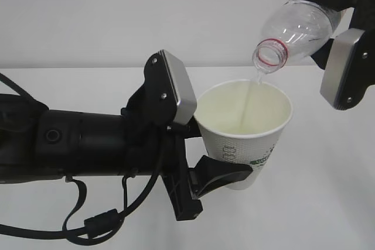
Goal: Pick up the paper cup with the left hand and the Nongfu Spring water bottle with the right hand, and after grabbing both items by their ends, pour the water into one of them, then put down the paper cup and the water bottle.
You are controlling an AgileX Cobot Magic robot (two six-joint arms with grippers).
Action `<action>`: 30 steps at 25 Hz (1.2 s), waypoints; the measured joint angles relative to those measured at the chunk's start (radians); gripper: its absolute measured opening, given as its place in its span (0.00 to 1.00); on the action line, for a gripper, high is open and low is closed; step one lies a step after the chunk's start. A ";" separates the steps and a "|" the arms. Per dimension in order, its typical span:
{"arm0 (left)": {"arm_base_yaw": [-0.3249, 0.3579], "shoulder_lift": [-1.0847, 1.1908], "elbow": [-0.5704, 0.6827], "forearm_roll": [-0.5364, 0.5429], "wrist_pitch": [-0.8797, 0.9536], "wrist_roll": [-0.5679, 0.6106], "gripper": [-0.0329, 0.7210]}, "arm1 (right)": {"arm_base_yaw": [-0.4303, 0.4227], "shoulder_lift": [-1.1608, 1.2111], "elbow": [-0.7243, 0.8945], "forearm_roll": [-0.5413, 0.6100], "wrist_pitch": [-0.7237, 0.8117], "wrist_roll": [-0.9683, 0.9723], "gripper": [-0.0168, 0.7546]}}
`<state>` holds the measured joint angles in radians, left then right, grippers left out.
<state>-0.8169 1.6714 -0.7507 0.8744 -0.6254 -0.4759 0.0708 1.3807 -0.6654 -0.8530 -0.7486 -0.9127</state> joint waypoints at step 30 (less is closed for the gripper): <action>0.000 0.000 0.000 -0.002 0.000 0.000 0.70 | 0.000 0.000 0.000 0.000 0.000 -0.017 0.59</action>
<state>-0.8169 1.6714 -0.7507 0.8725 -0.6254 -0.4759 0.0708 1.3807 -0.6654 -0.8530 -0.7486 -0.9293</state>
